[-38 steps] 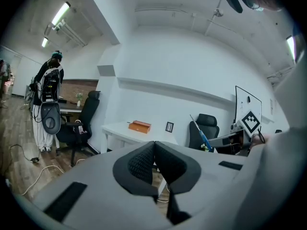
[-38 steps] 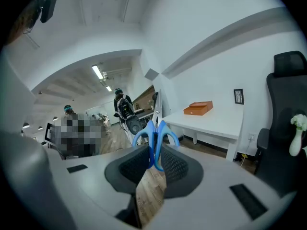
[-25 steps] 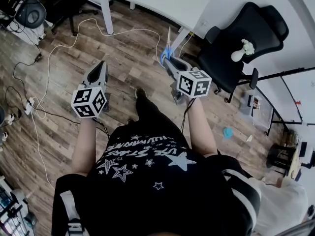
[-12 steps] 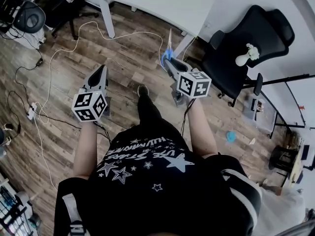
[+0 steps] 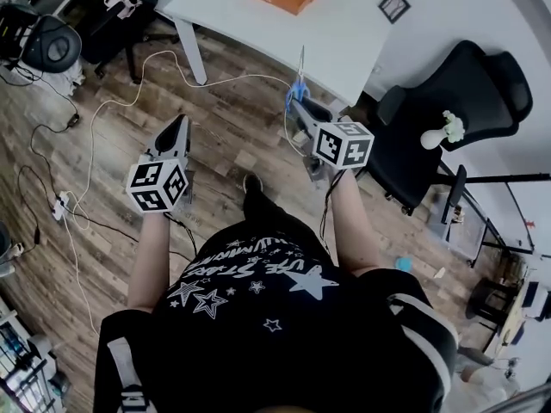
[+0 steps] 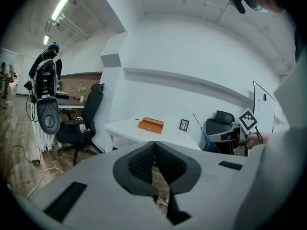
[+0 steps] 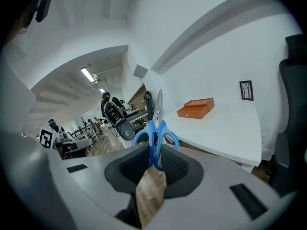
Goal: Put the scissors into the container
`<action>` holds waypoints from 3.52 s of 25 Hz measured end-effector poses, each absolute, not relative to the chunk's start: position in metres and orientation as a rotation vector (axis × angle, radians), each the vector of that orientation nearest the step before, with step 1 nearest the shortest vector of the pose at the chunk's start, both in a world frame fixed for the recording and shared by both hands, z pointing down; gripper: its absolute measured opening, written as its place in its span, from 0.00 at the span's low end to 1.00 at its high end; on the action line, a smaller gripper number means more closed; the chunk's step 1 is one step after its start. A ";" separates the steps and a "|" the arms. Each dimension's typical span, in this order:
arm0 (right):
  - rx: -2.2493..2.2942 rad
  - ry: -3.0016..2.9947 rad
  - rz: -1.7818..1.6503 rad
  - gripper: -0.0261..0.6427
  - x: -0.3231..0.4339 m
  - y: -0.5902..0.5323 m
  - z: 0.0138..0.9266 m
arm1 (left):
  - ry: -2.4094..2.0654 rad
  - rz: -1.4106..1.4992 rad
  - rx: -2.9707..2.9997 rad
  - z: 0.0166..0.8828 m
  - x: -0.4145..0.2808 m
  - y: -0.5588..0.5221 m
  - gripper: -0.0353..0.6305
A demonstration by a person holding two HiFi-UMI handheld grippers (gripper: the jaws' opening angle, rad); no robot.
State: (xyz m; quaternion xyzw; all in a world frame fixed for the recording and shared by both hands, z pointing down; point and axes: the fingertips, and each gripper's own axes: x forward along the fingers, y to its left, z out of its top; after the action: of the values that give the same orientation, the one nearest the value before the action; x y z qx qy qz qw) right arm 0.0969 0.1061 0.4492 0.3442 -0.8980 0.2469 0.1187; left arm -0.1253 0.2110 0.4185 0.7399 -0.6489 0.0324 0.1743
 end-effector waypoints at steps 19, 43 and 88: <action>0.946 -2.657 0.771 0.18 0.109 -0.096 0.458 | -1.848 0.141 2.086 0.416 -0.106 0.000 0.08; 1.106 -2.558 0.717 0.18 0.064 -0.245 0.469 | -1.681 0.114 2.172 0.440 -0.169 -0.182 0.08; 0.675 -1.872 0.059 0.18 -0.041 -0.497 0.571 | -1.369 0.203 2.256 0.481 -0.240 -0.503 0.08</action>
State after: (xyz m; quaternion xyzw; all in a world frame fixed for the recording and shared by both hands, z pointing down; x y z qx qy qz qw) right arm -0.0406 -0.4973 0.5711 0.2844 -0.7888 0.0248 0.5444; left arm -0.2398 -0.5029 0.4807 0.8264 -0.5015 0.0744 0.2452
